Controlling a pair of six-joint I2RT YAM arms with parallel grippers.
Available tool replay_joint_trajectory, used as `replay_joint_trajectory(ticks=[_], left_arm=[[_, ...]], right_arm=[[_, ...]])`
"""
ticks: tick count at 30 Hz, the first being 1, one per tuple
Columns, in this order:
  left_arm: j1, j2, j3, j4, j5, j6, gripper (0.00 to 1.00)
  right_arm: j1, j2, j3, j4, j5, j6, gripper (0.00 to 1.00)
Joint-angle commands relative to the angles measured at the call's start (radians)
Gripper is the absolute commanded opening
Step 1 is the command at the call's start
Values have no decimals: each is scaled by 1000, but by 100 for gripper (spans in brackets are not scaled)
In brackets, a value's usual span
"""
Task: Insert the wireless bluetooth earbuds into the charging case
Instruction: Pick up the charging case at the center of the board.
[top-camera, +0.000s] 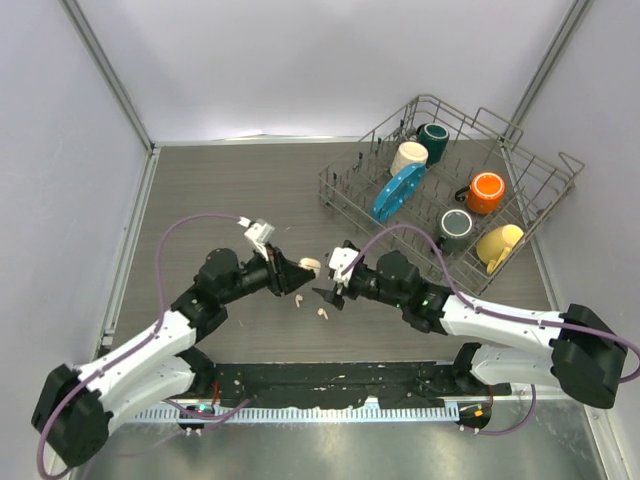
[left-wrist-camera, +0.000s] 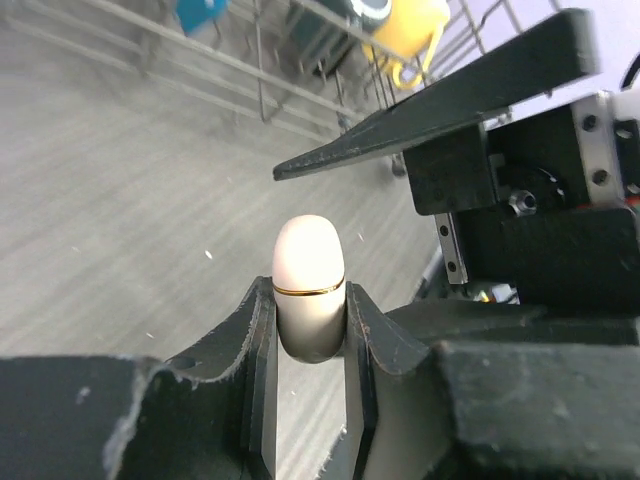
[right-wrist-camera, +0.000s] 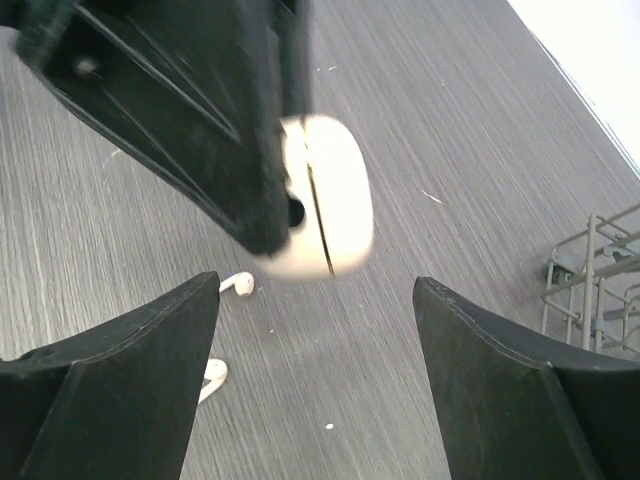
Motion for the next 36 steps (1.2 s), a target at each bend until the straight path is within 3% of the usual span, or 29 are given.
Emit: replay_joint_trajectory(ticks=[1, 7, 14, 19, 26, 31, 36], left_arm=[[-1, -213, -68, 38, -232, 147, 0], [-1, -529, -179, 72, -399, 275, 0], [-1, -684, -274, 181, -395, 372, 0], [-1, -692, -280, 202, -349, 418, 0], [-1, -658, -265, 233, -281, 443, 0], [-1, -640, -260, 245, -258, 446, 0], [-1, -637, -268, 250, -269, 450, 0]], right_arm=[[2, -66, 68, 40, 74, 182, 84], [-2, -54, 304, -153, 192, 520, 86], [-11, 12, 473, -266, 161, 1020, 86], [-14, -8, 357, -97, 120, 1332, 83], [-14, 87, 333, -31, 34, 1512, 83], [-14, 170, 278, 211, -18, 1647, 84], [-14, 245, 272, 309, -53, 1739, 84]])
